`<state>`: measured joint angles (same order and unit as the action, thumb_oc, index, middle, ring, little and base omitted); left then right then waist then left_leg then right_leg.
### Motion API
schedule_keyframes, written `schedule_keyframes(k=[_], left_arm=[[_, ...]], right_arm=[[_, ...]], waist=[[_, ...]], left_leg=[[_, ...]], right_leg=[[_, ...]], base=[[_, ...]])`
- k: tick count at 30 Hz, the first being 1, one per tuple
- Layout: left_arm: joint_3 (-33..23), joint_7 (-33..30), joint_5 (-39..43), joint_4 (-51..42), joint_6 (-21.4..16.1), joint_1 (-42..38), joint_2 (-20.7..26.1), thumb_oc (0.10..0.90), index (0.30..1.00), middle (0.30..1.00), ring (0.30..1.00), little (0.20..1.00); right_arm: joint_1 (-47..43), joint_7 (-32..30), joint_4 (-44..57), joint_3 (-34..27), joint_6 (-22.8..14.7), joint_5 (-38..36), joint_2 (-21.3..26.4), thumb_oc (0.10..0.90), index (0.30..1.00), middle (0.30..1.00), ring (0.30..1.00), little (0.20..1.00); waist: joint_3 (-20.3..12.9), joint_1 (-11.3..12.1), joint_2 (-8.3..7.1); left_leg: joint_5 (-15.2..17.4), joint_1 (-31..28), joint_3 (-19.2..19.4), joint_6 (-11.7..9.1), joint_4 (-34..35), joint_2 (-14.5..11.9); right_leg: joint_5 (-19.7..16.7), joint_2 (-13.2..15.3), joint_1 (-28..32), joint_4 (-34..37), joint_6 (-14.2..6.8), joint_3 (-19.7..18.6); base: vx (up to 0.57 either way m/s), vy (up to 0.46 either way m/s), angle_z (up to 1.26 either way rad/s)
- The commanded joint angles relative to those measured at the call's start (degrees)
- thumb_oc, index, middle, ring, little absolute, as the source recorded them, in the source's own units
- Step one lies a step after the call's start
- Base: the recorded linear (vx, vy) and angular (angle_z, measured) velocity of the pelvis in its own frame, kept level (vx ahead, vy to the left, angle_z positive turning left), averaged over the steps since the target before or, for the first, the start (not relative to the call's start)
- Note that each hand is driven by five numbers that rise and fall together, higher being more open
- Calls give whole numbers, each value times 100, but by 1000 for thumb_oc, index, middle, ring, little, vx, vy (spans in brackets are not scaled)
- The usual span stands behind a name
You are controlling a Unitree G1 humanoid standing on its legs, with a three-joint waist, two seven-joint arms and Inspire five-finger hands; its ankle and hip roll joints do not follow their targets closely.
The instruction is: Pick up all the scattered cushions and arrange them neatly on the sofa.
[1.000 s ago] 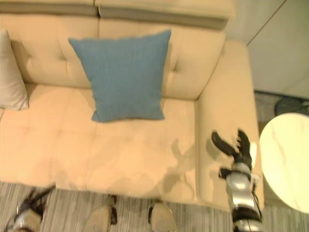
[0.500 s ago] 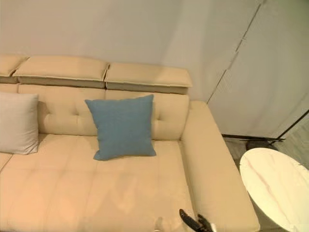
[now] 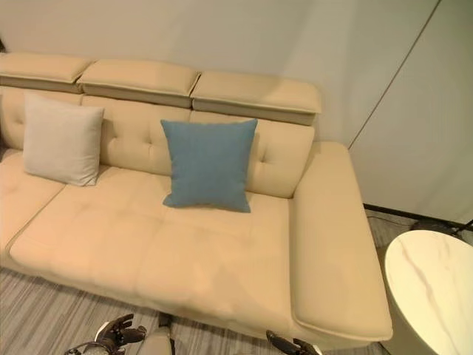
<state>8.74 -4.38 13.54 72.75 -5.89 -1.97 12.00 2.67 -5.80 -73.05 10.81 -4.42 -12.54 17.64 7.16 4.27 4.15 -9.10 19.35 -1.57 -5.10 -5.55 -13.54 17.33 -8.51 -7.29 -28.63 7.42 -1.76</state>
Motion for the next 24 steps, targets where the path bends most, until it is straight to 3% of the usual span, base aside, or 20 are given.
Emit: schedule_keyframes(k=[1, 2, 3, 6, 9, 11, 12, 14, 16, 20, 23, 24], left_arm=[[-89, 70, 90, 69, -45, -125, 33, 800, 900, 900, 900, 900], [-301, 156, 87, 331, 43, 148, 20, 800, 900, 900, 900, 900], [-376, 170, 87, 476, 75, 269, -2, 800, 900, 900, 900, 900], [-506, 242, 7, 613, 140, 429, -8, 800, 900, 900, 900, 900], [-529, 280, 44, 650, 147, 428, -62, 800, 900, 900, 900, 900], [-400, 269, -18, 620, 144, 369, -92, 800, 900, 900, 900, 900], [-328, 257, -33, 575, 127, 331, -134, 800, 900, 900, 900, 900], [-139, 210, -136, 477, 83, 150, -189, 800, 900, 900, 900, 900], [173, 156, -340, 281, 35, -64, -212, 800, 900, 900, 900, 900], [416, 42, -733, 226, 33, -229, -131, 800, 900, 900, 900, 900], [370, -59, -866, 295, 77, -305, -22, 800, 900, 900, 900, 900], [319, -81, -918, 361, 113, -286, 25, 800, 900, 900, 900, 900]], right_arm=[[-174, -145, 235, -238, -168, 58, -62, 800, 900, 900, 900, 900], [58, -86, 114, -332, -112, 66, -132, 800, 900, 900, 900, 900], [138, -49, -17, -356, -80, 88, -153, 800, 900, 900, 900, 900], [315, 4, -343, -369, 6, 232, -212, 800, 900, 900, 900, 900], [234, 61, -374, -428, 36, 225, -153, 800, 900, 900, 900, 900], [101, 18, -330, -433, 50, 220, -123, 800, 900, 900, 900, 900], [72, 20, -259, -404, 48, 225, -130, 800, 900, 900, 900, 900], [-17, -38, -160, -440, 15, 225, -121, 800, 900, 900, 900, 900], [-169, -155, 47, -438, 16, 234, -103, 800, 900, 900, 900, 900], [-306, -270, 230, -360, 57, 374, -143, 800, 900, 900, 900, 900], [-353, -288, 201, -239, 66, 415, -251, 800, 900, 900, 900, 900], [-310, -261, 113, -236, 69, 421, -296, 800, 900, 900, 900, 900]], waist=[[445, -187, -319], [361, -387, -424], [312, -463, -507], [120, -656, -599], [-44, -776, -503], [-132, -896, -403], [-165, -926, -339], [-165, -1016, -361], [-107, -1065, -422], [51, -1097, -416], [149, -990, -341], [135, -917, -312]], left_leg=[[493, 88, 504, 199, 47, 964], [935, -96, 683, 283, -1063, 888], [1182, -235, 715, 304, -1581, 865], [1563, -1081, 657, 323, -2360, 490], [1529, -2106, 145, 148, -2033, 357], [1498, -2655, -61, 9, -1353, 277], [1740, -2838, -261, 23, -846, 408], [2337, -2892, -214, 71, -285, 558], [2589, -2753, -281, 167, -183, 828], [2531, -2685, -94, 303, 16, 1057], [2350, -2368, 55, 425, -82, 1163], [2263, -2247, 67, 503, -108, 1210]], right_leg=[[-151, 469, 1101, 1295, -835, -325], [-447, 728, 874, 1467, -896, -42], [-532, 879, 807, 1530, -899, 43], [-746, 1196, 541, 1653, -910, 418], [-996, 1335, 113, 1587, -1055, 519], [-1176, 1435, -317, 1417, -1201, 612], [-1259, 1447, -504, 1345, -1306, 574], [-1486, 1662, -701, 1325, -1459, 545], [-1864, 1903, -812, 1553, -1637, 464], [-2419, 2152, -904, 1962, -1861, 508], [-1947, 2063, -719, 1540, -1734, 627], [-1761, 1958, -563, 1103, -1699, 605]], base=[[-529, 13, 72], [-546, 40, 59], [-693, 68, 37], [-351, 126, 58], [-307, 282, 55], [-366, 326, 37], [-320, 266, 74], [-339, 280, 51], [-334, 274, 25], [-307, 231, 4], [-373, 170, -24], [-262, 121, -18]])
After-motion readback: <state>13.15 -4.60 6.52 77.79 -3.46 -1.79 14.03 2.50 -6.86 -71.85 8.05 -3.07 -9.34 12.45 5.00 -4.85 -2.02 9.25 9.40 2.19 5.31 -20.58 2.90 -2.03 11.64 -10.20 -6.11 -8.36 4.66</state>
